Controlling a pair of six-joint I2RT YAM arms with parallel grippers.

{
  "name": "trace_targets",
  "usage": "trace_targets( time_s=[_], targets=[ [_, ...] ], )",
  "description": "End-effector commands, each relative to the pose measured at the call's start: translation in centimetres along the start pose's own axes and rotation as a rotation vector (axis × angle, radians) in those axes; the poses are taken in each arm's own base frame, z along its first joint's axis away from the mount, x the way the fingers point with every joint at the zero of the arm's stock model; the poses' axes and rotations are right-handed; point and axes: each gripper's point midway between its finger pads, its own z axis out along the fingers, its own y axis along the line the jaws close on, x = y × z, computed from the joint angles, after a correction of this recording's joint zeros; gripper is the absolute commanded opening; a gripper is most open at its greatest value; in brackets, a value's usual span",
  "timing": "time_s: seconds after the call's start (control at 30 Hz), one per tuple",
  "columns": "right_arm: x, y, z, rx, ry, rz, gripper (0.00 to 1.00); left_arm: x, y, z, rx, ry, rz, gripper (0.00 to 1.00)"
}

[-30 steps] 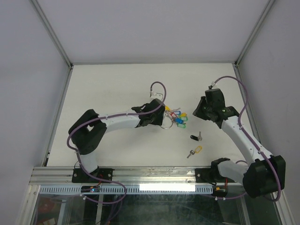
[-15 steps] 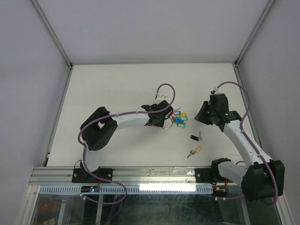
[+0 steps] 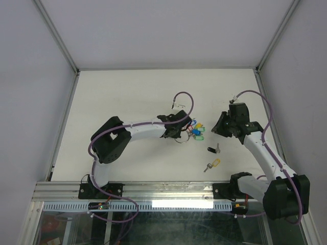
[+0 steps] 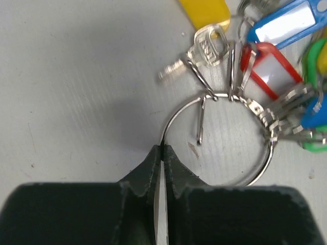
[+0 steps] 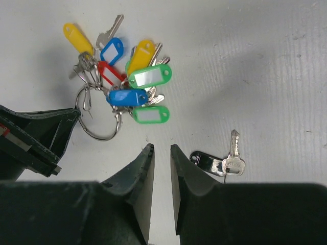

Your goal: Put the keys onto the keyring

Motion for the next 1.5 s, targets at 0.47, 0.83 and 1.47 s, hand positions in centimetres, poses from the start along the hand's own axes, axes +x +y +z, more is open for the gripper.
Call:
trace_targets(
  time_s=[0.47,0.83,1.47],
  targets=[
    [-0.9,1.8,-0.4,-0.103,-0.042,-0.020,0.22,-3.8,3.0,-4.5,-0.115,-0.111,0.099,0.00],
    [0.1,3.2,0.0,-0.166,0.008,-0.105,0.28,-4.2,3.4,-5.8,-0.084,-0.130,0.084,0.00],
    [4.5,11.7,5.0,0.022,0.090,-0.372,0.34,-1.5,11.8,-9.4,0.112,-0.225,-0.189,0.27]
  ],
)
